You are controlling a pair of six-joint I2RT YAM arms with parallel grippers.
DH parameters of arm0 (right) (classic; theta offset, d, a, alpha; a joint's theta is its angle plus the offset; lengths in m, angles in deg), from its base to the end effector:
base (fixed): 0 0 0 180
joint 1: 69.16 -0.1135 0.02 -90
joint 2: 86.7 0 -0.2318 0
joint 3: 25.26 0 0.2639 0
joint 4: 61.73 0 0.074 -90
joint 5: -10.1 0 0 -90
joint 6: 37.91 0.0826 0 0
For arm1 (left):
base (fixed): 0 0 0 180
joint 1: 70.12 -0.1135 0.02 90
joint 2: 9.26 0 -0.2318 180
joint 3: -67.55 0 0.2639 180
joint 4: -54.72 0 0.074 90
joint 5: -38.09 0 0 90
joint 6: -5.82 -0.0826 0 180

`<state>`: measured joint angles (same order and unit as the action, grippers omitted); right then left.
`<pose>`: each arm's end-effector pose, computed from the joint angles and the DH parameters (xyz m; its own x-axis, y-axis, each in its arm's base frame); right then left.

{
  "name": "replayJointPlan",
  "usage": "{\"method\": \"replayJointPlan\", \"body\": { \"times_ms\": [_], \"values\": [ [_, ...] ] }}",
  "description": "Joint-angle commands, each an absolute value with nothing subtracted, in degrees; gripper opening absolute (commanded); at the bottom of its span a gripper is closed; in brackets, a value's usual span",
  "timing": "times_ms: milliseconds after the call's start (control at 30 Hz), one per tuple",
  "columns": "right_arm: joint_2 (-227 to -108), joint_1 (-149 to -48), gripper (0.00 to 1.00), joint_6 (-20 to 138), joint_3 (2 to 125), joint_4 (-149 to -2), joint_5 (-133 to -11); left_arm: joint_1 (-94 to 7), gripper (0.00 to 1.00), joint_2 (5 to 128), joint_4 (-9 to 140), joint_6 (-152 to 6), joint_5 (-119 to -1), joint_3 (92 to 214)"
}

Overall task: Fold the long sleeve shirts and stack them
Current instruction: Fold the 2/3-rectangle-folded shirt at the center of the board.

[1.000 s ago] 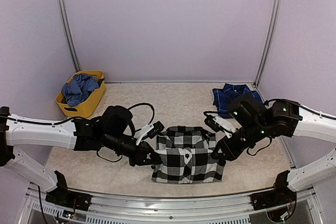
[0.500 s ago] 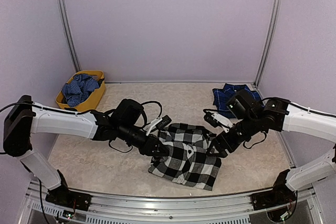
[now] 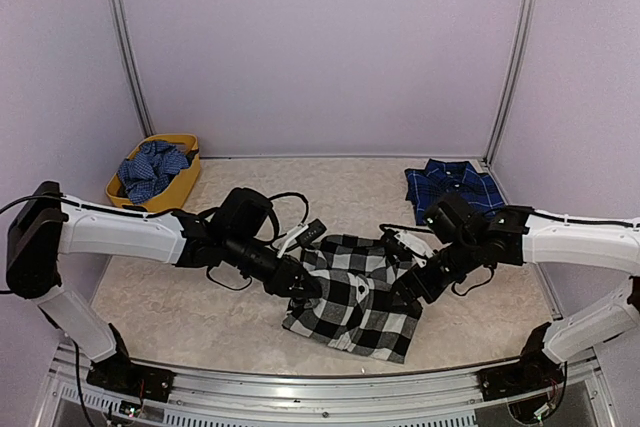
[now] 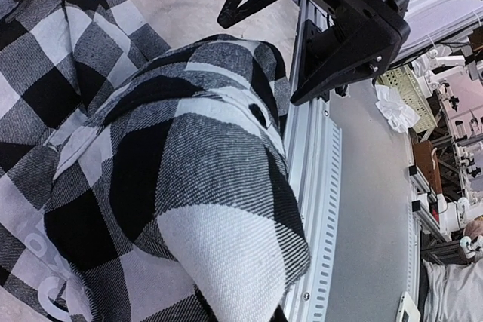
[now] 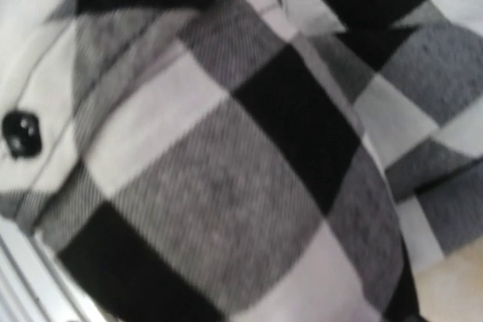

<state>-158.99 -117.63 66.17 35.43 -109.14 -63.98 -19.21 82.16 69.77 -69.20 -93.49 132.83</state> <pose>0.1733 0.2299 0.1497 -0.7492 -0.4931 -0.4422 -0.6508 0.6720 0.3533 0.1875 -0.3177 0.1395 -0.6326 0.4721 -0.6140 0.7577 0.2133 -0.6167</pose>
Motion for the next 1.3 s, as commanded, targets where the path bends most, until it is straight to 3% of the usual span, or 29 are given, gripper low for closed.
{"method": "replayJointPlan", "body": {
  "times_ms": [0,133,267,367,533,600,967,1267],
  "values": [
    [-162.0,-116.7,0.9,64.1,34.9,-104.0,-62.5,-19.8,0.0,80.8,66.8,-69.8,-94.9,132.2],
    [-164.5,-116.3,0.89,62.4,34.0,-102.7,-60.1,-20.3,0.0,79.9,66.0,-69.5,-95.1,131.0],
    [-165.0,-116.2,0.79,62.0,33.1,-102.1,-56.9,-20.7,0.0,79.3,65.4,-69.4,-95.3,130.0],
    [-164.8,-116.3,0.59,61.8,32.8,-101.7,-53.2,-21.0,0.0,79.0,65.1,-69.3,-95.2,129.3],
    [-162.6,-116.8,0.13,62.2,31.7,-100.6,-48.3,-21.3,0.0,77.3,62.6,-67.9,-95.4,126.0],
    [-161.2,-117.3,0.0,63.4,31.3,-100.5,-47.3,-21.3,0.0,76.1,61.9,-67.1,-95.5,124.6],
    [-152.6,-122.0,0.0,73.4,26.8,-96.5,-40.2,-19.9,0.0,63.3,57.8,-55.1,-93.8,115.7],
    [-150.6,-129.5,0.0,81.5,24.7,-90.7,-38.8,-13.8,0.0,53.0,63.8,-49.9,-88.8,115.1]
  ]
}}
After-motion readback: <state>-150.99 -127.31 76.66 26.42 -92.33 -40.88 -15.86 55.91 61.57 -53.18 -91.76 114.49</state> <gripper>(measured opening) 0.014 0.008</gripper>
